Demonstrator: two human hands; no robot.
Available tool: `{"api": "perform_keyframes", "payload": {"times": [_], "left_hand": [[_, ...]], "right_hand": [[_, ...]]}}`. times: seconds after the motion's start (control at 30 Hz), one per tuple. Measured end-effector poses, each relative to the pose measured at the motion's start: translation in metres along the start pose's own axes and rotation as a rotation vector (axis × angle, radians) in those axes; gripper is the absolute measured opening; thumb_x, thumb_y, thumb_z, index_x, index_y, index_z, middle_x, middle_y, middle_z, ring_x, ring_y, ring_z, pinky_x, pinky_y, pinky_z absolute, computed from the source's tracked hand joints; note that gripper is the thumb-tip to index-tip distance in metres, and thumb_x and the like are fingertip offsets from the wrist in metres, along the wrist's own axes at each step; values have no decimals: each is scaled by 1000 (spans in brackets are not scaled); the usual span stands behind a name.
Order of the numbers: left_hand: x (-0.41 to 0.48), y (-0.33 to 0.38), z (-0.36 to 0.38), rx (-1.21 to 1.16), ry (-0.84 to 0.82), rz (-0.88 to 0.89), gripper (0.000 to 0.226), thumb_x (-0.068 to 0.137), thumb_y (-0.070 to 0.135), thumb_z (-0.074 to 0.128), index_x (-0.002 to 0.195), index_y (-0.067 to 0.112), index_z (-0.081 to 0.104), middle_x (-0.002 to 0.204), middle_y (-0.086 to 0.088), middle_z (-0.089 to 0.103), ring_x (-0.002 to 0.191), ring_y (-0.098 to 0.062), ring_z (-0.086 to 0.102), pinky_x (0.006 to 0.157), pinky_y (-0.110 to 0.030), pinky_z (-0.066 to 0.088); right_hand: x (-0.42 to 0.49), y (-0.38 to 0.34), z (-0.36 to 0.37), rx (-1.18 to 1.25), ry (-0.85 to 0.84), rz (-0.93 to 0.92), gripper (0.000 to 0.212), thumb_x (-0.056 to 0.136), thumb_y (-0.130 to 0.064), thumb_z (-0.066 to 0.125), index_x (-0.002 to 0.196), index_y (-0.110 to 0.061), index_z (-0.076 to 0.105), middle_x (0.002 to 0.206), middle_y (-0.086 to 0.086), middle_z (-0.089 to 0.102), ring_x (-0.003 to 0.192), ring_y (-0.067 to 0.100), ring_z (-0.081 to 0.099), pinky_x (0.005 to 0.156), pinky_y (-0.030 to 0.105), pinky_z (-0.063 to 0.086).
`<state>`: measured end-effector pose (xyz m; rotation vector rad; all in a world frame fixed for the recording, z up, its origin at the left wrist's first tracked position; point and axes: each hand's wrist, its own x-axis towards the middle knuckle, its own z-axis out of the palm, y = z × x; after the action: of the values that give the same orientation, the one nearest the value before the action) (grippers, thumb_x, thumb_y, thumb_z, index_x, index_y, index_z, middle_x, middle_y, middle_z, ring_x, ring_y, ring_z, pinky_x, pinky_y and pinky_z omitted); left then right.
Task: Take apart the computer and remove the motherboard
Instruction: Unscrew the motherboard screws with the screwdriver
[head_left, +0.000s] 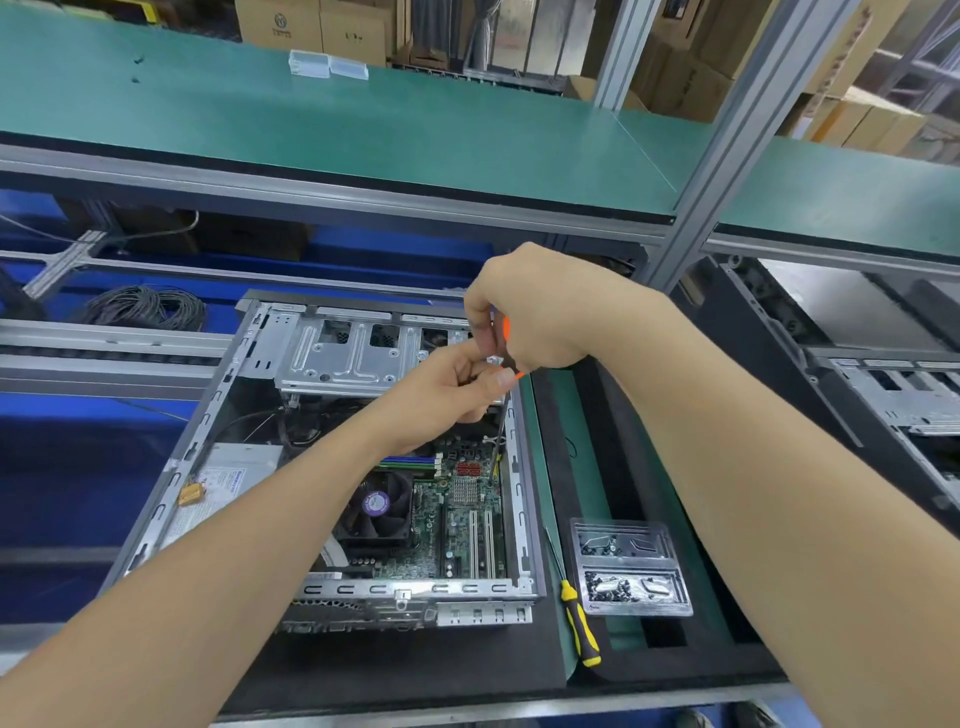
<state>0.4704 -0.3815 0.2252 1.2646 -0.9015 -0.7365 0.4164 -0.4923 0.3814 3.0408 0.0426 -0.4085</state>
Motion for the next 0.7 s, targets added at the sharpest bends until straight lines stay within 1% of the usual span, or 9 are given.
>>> {"api": "perform_keyframes", "payload": {"times": [0.1,0.23,0.3,0.4,0.43,0.5,0.57,0.63,0.7], "left_hand": [[2,1,-2,22,-11,8,29,107,18,52,105,41,70,68,7,23,57,-13,18,55,-30,17],[1,0,-2,35,-4,3,31,106,18,53,93,41,69,68,6,24,57,-13,19,54,-27,20],[1,-1,-3,51,12,6,25,107,16,53,95,32,67,66,12,28,57,-12,19,54,-25,21],[4,-3,-4,39,37,8,32,107,12,51,96,37,69,66,12,28,54,-10,21,54,-25,23],[3,-4,-5,26,43,16,39,107,13,52,90,44,68,66,11,28,53,-8,22,53,-24,25],[3,-6,-7,38,59,38,35,104,18,56,88,47,65,68,7,29,54,-8,23,53,-23,27],[4,-8,-7,36,95,39,12,101,23,63,102,35,62,69,0,30,55,-11,24,53,-24,27],[5,-12,-11,33,162,29,17,98,27,70,109,24,58,67,3,35,54,-10,26,52,-22,29],[3,-17,-15,50,195,31,12,97,27,71,102,28,60,66,6,36,54,-10,26,51,-21,30]], "right_hand": [[1,-2,-1,-8,-34,-2,29,82,0,71,96,-26,68,79,-9,61,79,17,62,54,26,43],[0,-2,-1,3,-62,-3,21,82,-12,71,98,-25,67,92,-3,70,87,22,68,70,35,58],[0,-2,3,4,42,18,17,86,-33,71,97,-22,64,94,-1,65,87,24,64,70,37,56],[3,-9,18,-35,339,220,45,93,-57,64,90,-14,50,77,1,41,74,28,48,64,37,40],[5,-11,23,-5,403,270,46,95,-58,63,89,-15,46,74,0,34,72,27,45,63,36,37],[11,-12,30,75,416,272,39,96,-45,67,90,-13,46,75,2,37,73,29,49,62,35,39],[15,-9,32,156,378,195,24,91,-27,71,98,-12,53,89,7,53,81,29,57,65,37,47],[14,-4,31,264,371,110,26,84,-21,73,104,-14,58,97,4,62,86,27,61,67,37,52],[13,-3,35,374,385,31,28,78,-21,76,101,-15,62,91,2,65,83,25,62,66,35,50]]}}
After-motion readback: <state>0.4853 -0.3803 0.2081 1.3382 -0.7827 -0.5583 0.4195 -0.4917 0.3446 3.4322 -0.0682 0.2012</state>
